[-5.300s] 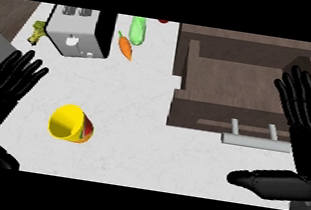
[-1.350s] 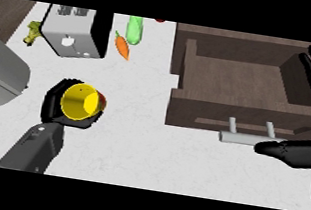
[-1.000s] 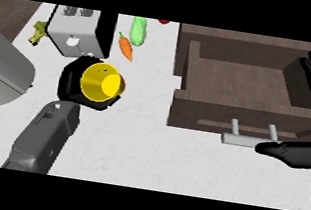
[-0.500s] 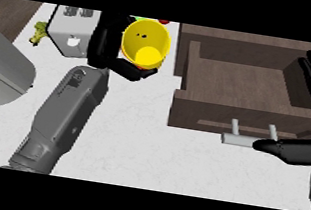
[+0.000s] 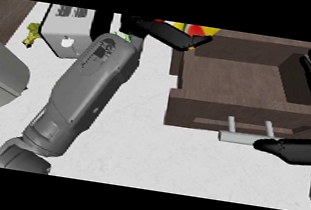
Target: Pick up the cup, place it into the drawer and close the drawer
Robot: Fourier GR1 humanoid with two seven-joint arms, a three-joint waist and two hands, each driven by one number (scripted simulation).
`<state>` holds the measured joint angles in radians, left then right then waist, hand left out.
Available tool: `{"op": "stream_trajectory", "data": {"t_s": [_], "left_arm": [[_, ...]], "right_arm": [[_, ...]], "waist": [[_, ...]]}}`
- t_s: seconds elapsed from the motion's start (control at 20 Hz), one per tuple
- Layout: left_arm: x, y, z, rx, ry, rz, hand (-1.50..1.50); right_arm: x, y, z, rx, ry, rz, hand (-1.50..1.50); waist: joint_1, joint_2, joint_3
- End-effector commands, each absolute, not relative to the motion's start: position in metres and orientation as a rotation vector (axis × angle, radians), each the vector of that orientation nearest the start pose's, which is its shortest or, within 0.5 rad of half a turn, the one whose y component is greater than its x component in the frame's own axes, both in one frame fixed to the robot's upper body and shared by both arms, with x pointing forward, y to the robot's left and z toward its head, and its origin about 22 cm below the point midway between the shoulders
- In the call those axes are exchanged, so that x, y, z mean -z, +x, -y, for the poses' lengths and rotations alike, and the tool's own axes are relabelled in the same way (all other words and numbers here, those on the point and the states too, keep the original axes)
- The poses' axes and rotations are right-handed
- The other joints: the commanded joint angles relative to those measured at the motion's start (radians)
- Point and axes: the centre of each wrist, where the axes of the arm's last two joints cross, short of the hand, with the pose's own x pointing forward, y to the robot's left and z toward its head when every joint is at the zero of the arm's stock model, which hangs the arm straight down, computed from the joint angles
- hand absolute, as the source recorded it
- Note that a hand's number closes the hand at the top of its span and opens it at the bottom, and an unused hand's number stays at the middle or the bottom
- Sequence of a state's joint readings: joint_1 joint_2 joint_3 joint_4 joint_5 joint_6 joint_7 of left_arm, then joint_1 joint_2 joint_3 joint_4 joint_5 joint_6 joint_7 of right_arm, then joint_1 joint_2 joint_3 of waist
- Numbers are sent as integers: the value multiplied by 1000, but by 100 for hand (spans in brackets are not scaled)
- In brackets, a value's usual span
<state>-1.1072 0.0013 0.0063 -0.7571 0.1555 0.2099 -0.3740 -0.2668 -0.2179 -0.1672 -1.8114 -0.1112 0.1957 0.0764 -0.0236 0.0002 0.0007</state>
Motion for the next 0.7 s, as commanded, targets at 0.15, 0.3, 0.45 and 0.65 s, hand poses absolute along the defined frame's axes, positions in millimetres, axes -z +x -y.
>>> {"op": "stream_trajectory", "data": {"t_s": [0.15, 0.3, 0.45, 0.65], "left_arm": [[-177, 443, -35, 215, -67, 1958, 150], [-172, 445, -30, 255, -9, 1910, 150], [-154, 446, -33, 288, 35, 1861, 150], [-138, 446, -36, 415, 11, 1743, 150]], "right_arm": [[-142, 285, 275, -277, 43, 1996, -150], [-148, 291, 271, -276, 56, 2028, -150], [-150, 294, 267, -297, 79, 2015, -150], [-154, 293, 259, -316, 113, 2039, -150]], "waist": [[-41, 14, 1], [-57, 20, 1], [-82, 25, 2], [-117, 35, 2]]}}
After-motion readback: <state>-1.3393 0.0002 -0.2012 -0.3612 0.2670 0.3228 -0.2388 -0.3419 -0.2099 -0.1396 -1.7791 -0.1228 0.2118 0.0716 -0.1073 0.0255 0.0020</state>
